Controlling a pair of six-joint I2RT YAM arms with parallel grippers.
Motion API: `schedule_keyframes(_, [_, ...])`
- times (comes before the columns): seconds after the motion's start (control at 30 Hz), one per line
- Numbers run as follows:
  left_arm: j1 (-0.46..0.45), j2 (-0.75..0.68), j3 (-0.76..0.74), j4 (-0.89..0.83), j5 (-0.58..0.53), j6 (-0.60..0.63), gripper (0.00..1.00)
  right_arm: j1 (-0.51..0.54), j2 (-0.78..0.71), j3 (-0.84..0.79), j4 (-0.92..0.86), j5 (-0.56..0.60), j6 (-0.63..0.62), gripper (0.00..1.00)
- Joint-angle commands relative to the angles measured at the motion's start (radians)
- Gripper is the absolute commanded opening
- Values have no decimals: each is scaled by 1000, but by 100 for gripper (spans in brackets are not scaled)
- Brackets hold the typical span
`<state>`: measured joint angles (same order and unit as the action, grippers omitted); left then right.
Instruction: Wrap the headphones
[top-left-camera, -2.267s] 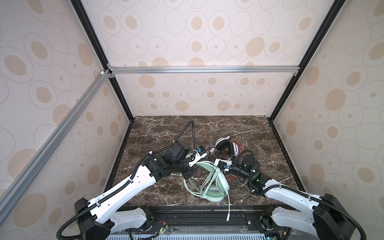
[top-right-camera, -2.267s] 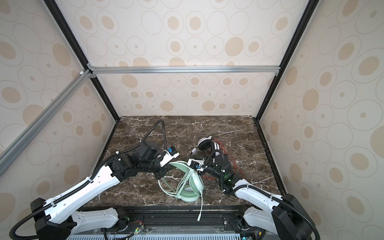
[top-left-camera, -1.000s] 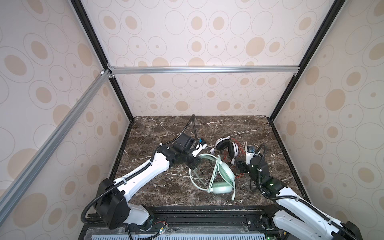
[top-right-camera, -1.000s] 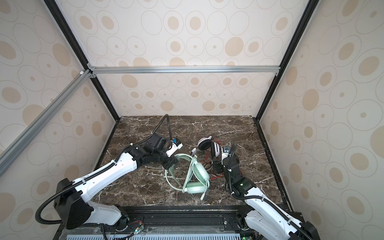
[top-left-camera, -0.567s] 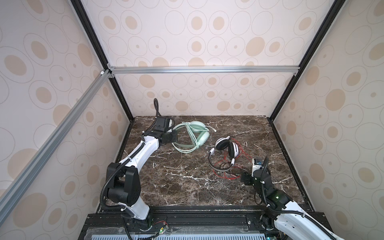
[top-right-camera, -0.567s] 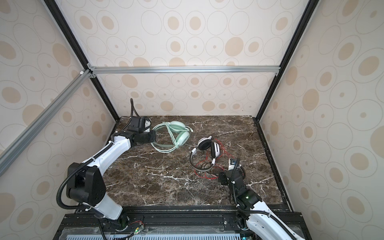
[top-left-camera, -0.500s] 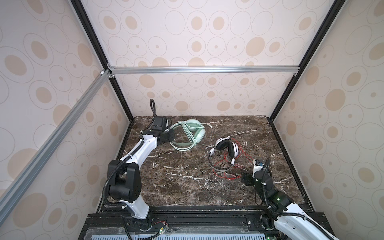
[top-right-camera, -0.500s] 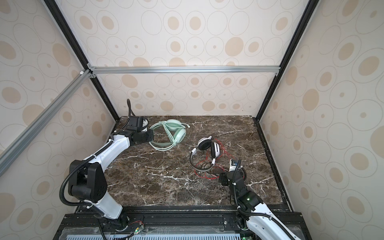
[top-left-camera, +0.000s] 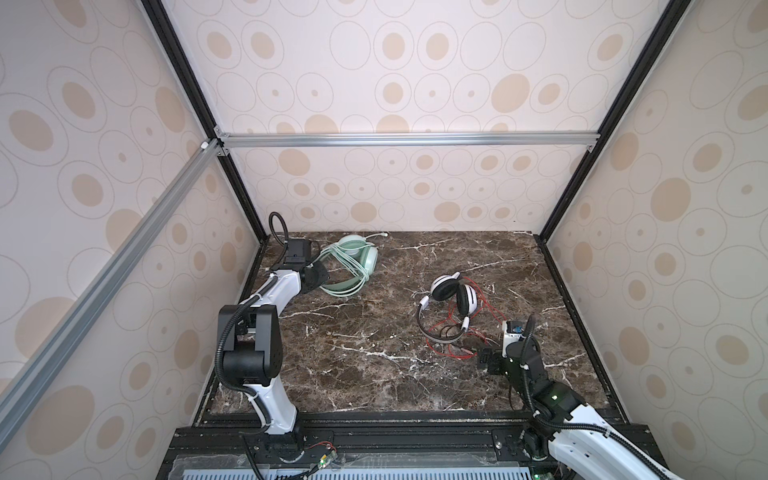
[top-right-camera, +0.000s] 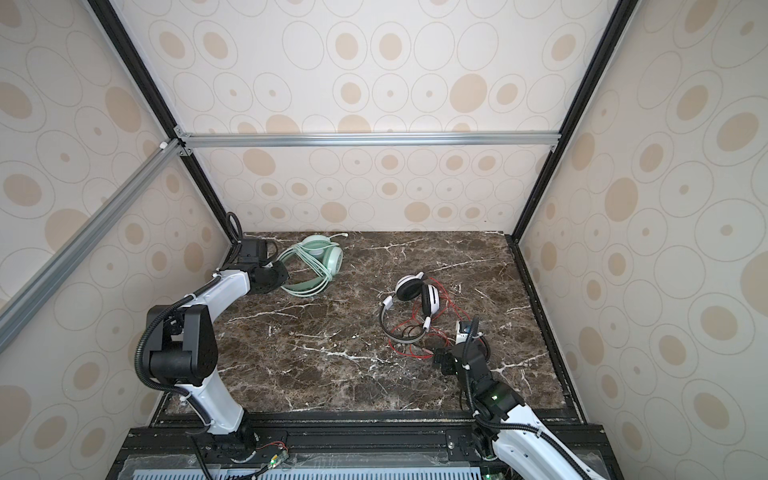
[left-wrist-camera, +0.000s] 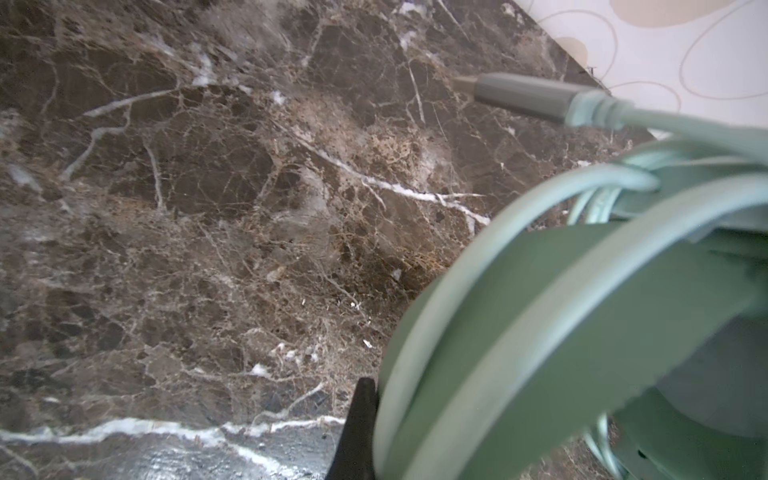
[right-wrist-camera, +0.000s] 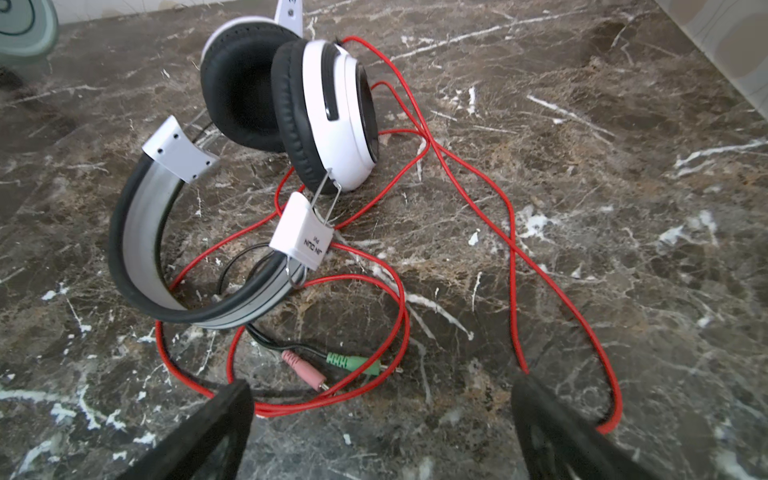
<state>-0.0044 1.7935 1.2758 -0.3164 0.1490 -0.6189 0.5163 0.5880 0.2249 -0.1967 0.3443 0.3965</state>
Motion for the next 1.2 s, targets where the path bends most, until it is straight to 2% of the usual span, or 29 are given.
schedule_keyframes(0.0, [21, 23, 24, 86, 29, -44, 0, 19, 42, 44, -3, 10, 28, 99])
schedule_keyframes(0.3, [49, 71, 2, 128, 75, -59, 0, 101, 126, 78, 17, 40, -15, 99])
schedule_keyframes(0.63, [50, 122, 65, 84, 69, -67, 1, 103, 57, 53, 31, 17, -22, 99])
schedule_keyframes(0.77, [50, 123, 71, 68, 53, -61, 19, 102, 43, 48, 31, 10, -24, 99])
schedule_keyframes(0.87, [50, 127, 84, 49, 42, -45, 36, 102, 24, 44, 29, 9, -24, 99])
schedule_keyframes(0.97, [52, 117, 99, 34, 51, -36, 54, 103, 9, 38, 29, 12, -24, 99])
schedule_keyframes(1.03, [51, 97, 115, 22, 60, -31, 74, 102, 6, 37, 29, 13, -23, 99])
schedule_keyframes(1.07, [52, 82, 124, 15, 61, -30, 76, 103, 6, 36, 29, 14, -23, 99])
schedule_keyframes(1.1, [52, 58, 132, 7, 60, -33, 86, 103, 9, 37, 28, 16, -21, 99])
schedule_keyframes(1.17, [52, 3, 144, -15, 47, -37, 93, 102, 11, 38, 28, 15, -21, 99])
